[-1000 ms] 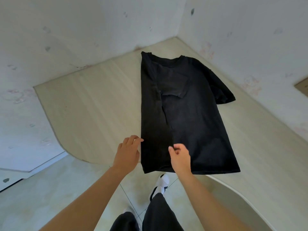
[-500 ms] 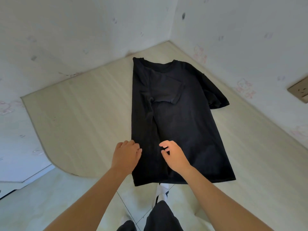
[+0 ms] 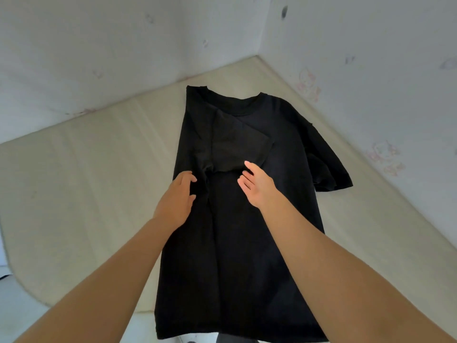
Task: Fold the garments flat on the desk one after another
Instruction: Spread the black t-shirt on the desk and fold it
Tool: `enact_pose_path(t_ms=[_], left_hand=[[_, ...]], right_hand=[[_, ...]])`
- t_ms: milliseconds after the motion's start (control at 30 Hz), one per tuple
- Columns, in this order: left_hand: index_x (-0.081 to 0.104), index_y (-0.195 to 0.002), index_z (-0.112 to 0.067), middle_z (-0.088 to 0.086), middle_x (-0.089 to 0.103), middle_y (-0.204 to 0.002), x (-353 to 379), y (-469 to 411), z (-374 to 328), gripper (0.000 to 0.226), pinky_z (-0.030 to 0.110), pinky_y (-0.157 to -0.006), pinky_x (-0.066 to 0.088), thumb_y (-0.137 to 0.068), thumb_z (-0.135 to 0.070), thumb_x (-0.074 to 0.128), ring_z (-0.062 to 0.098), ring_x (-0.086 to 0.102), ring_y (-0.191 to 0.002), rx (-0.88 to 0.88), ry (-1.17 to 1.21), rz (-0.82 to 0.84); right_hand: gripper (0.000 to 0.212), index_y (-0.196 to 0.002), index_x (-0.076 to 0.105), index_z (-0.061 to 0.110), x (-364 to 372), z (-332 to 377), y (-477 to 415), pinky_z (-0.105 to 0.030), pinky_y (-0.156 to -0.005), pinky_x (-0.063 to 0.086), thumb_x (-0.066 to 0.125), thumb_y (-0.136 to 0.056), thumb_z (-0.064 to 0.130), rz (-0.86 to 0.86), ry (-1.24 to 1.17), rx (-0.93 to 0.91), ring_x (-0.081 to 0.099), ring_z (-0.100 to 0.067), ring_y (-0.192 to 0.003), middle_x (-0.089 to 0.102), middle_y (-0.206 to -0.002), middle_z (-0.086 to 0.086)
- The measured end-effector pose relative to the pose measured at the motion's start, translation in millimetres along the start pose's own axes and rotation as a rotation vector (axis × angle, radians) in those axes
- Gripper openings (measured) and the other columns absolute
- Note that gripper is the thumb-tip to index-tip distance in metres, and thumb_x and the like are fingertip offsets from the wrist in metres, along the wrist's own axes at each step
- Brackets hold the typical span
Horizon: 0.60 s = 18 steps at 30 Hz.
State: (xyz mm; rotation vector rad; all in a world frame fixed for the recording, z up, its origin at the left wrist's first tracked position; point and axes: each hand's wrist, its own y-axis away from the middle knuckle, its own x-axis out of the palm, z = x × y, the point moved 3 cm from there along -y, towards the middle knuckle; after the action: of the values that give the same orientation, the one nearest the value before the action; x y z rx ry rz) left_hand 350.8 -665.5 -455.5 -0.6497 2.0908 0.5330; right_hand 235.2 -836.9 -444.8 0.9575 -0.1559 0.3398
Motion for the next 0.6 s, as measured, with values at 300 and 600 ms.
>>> enact_pose_path(t_ms=[300, 600], left_hand=[[-0.01, -0.153, -0.025, -0.008, -0.018, -0.159, 5, -40, 21, 0.123, 0.054, -0.118, 0.001, -0.064, -0.085, 0.051, 0.015, -0.014, -0.147, -0.03, -0.348, 0.308], [0.017, -0.151, -0.029, -0.002, 0.012, -0.157, -8, -64, 5, 0.1, 0.047, -0.113, 0.016, -0.071, -0.085, 0.034, 0.023, 0.02, -0.142, -0.053, -0.441, 0.194]], right_hand=[[0.058, -0.142, 0.04, 0.013, 25, 61, -61, -0.033, -0.078, 0.059, 0.062, -0.089, 0.013, -0.031, 0.53, -0.228, 0.065, -0.022, -0.097, 0.051, -0.133, -0.004], [0.049, -0.131, 0.041, 0.013, 2, 85, -81, -0.024, -0.073, 0.041, 0.065, -0.088, 0.017, -0.123, 0.803, -0.41, 0.052, -0.014, -0.091, 0.056, -0.117, -0.006]])
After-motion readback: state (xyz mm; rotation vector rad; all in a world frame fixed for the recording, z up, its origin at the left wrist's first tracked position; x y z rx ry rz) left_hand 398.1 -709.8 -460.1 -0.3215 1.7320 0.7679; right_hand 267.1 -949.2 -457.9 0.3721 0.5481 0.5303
